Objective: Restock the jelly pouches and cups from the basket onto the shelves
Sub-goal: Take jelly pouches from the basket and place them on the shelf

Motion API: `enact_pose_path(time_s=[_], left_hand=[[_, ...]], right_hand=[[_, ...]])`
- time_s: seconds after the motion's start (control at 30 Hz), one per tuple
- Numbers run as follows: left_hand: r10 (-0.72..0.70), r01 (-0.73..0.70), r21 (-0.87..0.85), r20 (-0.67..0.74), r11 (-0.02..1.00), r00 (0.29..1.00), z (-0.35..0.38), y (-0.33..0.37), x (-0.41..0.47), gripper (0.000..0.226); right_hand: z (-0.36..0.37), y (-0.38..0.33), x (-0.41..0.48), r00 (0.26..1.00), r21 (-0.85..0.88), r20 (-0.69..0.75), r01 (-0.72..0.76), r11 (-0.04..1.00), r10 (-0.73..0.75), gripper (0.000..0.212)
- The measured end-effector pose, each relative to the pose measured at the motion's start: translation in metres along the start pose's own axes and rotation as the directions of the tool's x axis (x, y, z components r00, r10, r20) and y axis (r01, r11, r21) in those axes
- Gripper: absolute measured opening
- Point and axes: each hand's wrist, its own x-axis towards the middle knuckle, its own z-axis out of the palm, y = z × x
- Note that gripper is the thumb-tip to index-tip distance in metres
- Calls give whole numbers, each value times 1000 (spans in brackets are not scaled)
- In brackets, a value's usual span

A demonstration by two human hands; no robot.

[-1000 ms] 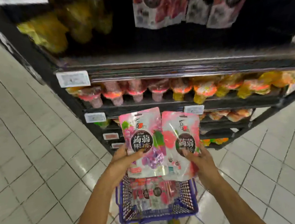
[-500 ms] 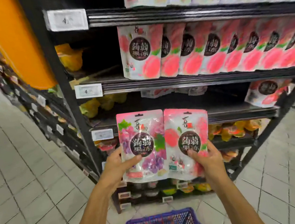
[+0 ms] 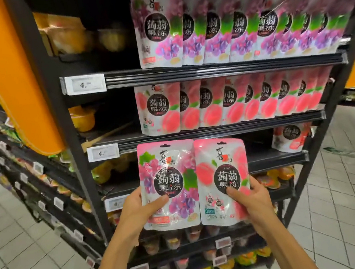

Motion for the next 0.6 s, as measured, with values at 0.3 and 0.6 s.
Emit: enact_pose_path(time_s=[0.3,0.6], left_hand=[[59,-61,49,33,997,998,6,12,15,56],[106,-106,14,39,994,994,41,23,31,34]], right_hand=[[-1,-13,10,998,-29,-9,61,998,-61,58],[-26,-25,30,993,-20,-27,118,993,-118,61]])
